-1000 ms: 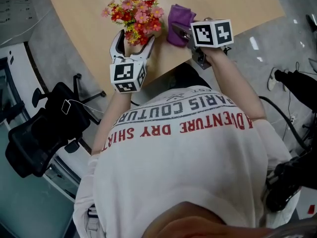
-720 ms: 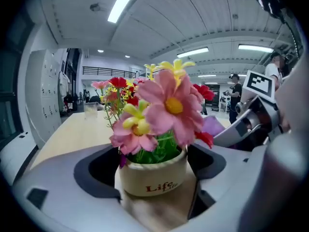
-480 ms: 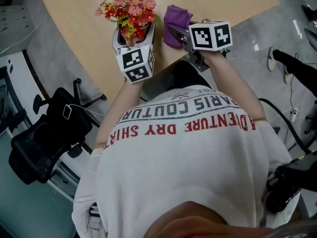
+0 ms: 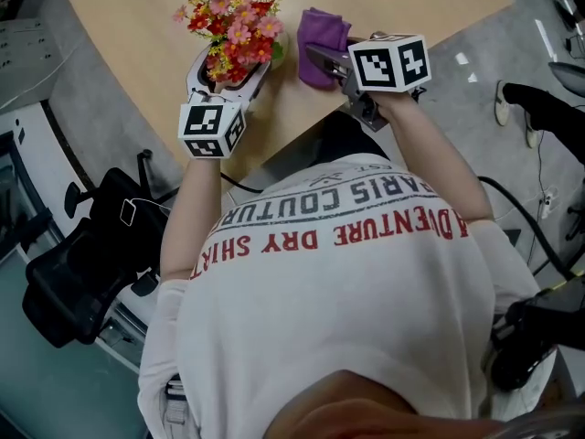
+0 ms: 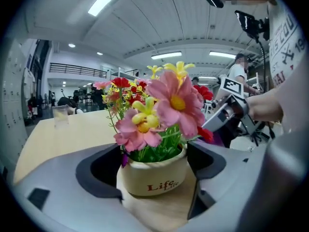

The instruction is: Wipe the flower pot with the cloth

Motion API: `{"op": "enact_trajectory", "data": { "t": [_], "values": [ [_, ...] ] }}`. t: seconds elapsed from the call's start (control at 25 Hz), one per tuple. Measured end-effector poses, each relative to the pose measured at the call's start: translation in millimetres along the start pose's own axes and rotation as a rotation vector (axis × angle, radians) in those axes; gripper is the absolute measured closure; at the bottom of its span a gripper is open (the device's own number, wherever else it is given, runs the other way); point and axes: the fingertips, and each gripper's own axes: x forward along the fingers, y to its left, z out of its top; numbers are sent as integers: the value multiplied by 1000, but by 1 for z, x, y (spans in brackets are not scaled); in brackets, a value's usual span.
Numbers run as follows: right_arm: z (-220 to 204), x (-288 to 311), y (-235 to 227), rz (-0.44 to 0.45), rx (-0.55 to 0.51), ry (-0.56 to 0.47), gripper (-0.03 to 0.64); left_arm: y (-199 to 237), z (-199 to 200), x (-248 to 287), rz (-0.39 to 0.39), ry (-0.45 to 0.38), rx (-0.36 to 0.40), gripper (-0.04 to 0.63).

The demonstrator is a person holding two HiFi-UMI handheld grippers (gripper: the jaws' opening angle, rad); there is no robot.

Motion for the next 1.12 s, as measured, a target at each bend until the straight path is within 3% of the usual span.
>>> {"op": "enact_trajectory", "data": {
  "t": [0.2,0.4,0.72,0.92,1.12],
  "values": [
    [1,4,15,50,-6,-1,571,-10,-8,-13,-166,43,70,169],
    [14,19,28,105,-6,17,571,-10,-10,-20,-272,72,118,170],
    [13,37,21,127,-37,90,571,-10,-15,-17,-295,70,122,170],
    [0,55,-10,-3,-119,187,571,-11,-15,-17,-294,74,125,170],
    [-3,62,-22,-66,-153,231,571,-11,-13,-17,-293,75,130,169]
  ]
}}
